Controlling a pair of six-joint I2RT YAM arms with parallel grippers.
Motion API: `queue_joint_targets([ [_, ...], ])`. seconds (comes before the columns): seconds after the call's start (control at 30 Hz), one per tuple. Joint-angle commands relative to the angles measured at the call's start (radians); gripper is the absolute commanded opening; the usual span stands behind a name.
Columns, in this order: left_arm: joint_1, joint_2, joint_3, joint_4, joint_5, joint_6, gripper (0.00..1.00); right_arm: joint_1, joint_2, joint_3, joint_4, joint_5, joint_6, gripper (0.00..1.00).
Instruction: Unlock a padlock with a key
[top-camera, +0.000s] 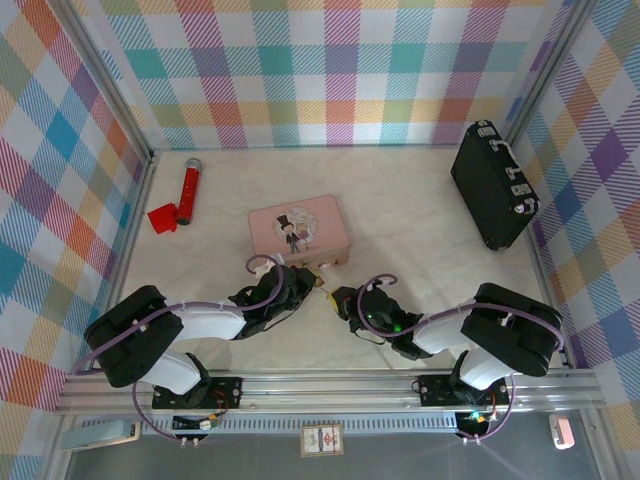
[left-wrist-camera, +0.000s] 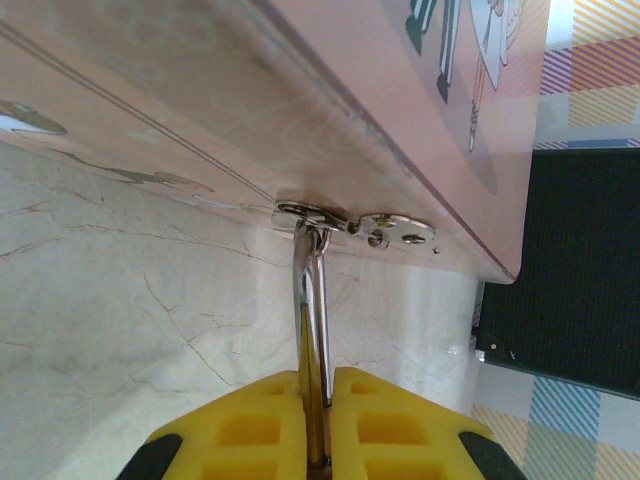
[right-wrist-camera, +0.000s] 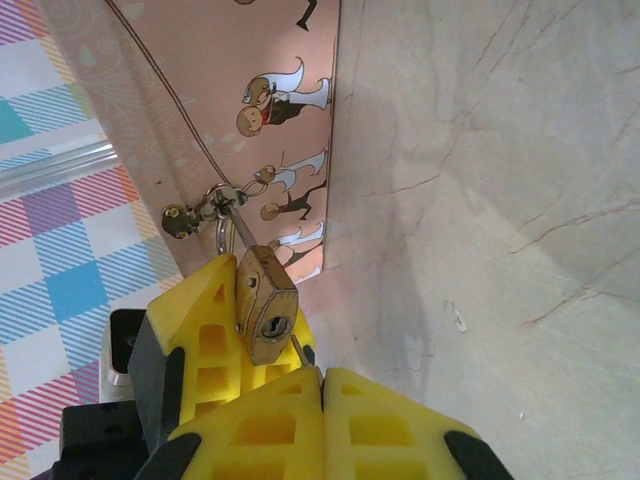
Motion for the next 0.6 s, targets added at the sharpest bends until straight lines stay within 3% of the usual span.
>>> queue_joint_targets([
  [0.0, -0.019, -0.037, 0.017, 0.102, -0.013, -0.014, 0.0, 0.007, -0.011, -0.012, 0.03, 0.03, 0.014, 0.0],
  [0.57, -0.032, -0.011, 0.019, 0.119, -0.012, -0.025, 0.0, 0.015, 0.001, 0.001, 0.045, 0.024, 0.013, 0.0],
])
